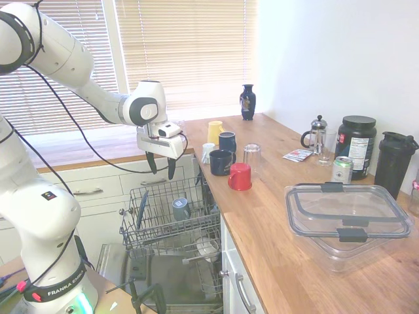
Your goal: Unload a mug from dishwasher
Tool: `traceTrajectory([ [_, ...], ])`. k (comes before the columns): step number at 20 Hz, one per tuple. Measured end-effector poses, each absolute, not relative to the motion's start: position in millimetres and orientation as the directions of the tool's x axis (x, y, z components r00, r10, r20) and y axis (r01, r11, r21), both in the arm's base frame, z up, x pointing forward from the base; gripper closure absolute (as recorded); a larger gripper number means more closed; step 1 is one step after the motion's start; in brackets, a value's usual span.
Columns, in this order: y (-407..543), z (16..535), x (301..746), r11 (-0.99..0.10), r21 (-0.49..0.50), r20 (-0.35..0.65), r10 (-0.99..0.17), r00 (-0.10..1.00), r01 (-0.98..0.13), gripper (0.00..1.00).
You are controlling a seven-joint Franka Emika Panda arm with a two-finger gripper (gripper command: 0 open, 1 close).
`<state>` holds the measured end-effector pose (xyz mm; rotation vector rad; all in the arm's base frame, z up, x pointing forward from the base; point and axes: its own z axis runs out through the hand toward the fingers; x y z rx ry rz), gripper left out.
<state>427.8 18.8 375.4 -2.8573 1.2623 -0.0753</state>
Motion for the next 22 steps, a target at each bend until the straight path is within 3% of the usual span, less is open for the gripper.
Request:
traceTrajectory([
  [10,19.8,369.7,427.2,-0.722,-0.022,0.057,-0.691,0.720,-0.691,0.00],
  [22,65.7,345.7,459.5,-0.907,0.068,0.116,-0.406,0.906,-0.415,0.00],
])
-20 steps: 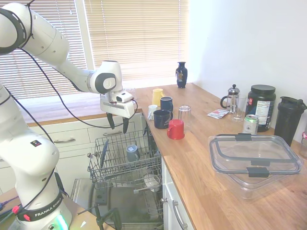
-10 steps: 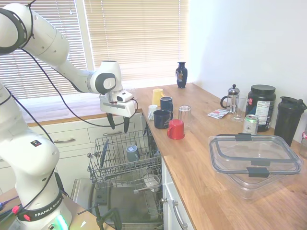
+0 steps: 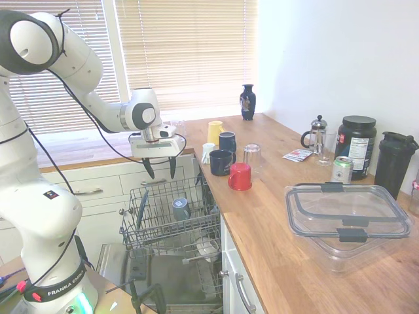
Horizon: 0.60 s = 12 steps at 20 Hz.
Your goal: Unload a mug from dishwasher
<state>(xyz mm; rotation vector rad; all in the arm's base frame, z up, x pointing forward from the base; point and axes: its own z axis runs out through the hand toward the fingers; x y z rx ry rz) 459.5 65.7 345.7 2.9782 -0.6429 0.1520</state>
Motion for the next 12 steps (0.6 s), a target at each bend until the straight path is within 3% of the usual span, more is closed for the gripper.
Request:
traceTrajectory([
  [6,70.0,318.0,504.9,-0.928,0.112,0.153,-0.337,0.929,-0.355,0.00],
  [12,52.3,284.9,543.0,-0.945,0.134,0.123,-0.283,0.951,-0.298,0.00],
])
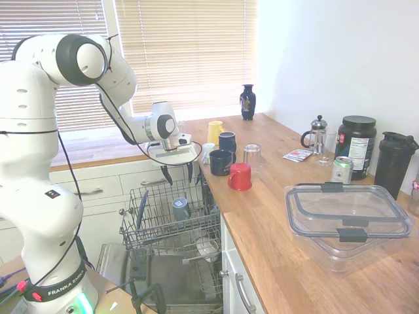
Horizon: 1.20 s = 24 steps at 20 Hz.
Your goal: Unload a mug from dishwasher
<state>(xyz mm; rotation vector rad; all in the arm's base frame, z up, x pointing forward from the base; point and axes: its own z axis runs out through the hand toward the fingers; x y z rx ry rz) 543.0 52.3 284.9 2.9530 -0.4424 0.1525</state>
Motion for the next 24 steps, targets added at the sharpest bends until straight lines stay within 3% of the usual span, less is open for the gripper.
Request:
traceTrajectory([
  [7,31.0,239.8,549.4,-0.959,0.184,0.120,-0.194,0.974,-0.214,0.00],
  [18,43.0,182.8,516.1,-0.965,0.263,0.110,0.002,0.994,-0.027,0.00],
  [24,72.1,151.1,506.0,-0.962,0.274,0.090,0.037,0.995,0.011,0.00],
])
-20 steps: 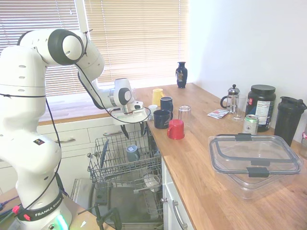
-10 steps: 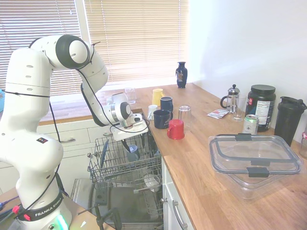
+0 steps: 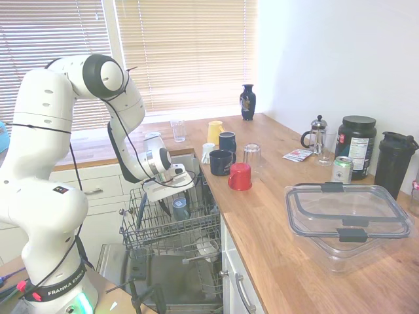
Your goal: Unload a mug from dishwasher
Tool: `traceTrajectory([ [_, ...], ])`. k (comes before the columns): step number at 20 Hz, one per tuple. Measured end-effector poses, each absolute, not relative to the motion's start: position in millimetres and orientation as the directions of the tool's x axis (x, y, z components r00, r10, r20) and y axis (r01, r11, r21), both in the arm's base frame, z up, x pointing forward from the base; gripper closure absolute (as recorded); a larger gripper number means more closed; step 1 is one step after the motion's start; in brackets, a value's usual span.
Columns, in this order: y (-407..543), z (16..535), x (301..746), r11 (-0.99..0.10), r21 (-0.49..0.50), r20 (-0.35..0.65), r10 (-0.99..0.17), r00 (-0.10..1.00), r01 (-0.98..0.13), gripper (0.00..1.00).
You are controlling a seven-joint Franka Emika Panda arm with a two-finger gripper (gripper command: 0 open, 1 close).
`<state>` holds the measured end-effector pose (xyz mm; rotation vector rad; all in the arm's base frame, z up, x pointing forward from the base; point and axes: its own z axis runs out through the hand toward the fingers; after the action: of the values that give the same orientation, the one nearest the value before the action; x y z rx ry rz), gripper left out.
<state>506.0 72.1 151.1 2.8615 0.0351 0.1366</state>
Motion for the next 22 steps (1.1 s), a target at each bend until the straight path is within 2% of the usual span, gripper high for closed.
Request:
traceTrajectory([
  [8,89.1,140.5,538.9,-0.971,0.239,0.123,0.004,0.992,-0.025,0.00],
  [22,117.7,98.5,564.9,-0.979,0.204,0.073,0.036,0.997,0.021,0.00],
])
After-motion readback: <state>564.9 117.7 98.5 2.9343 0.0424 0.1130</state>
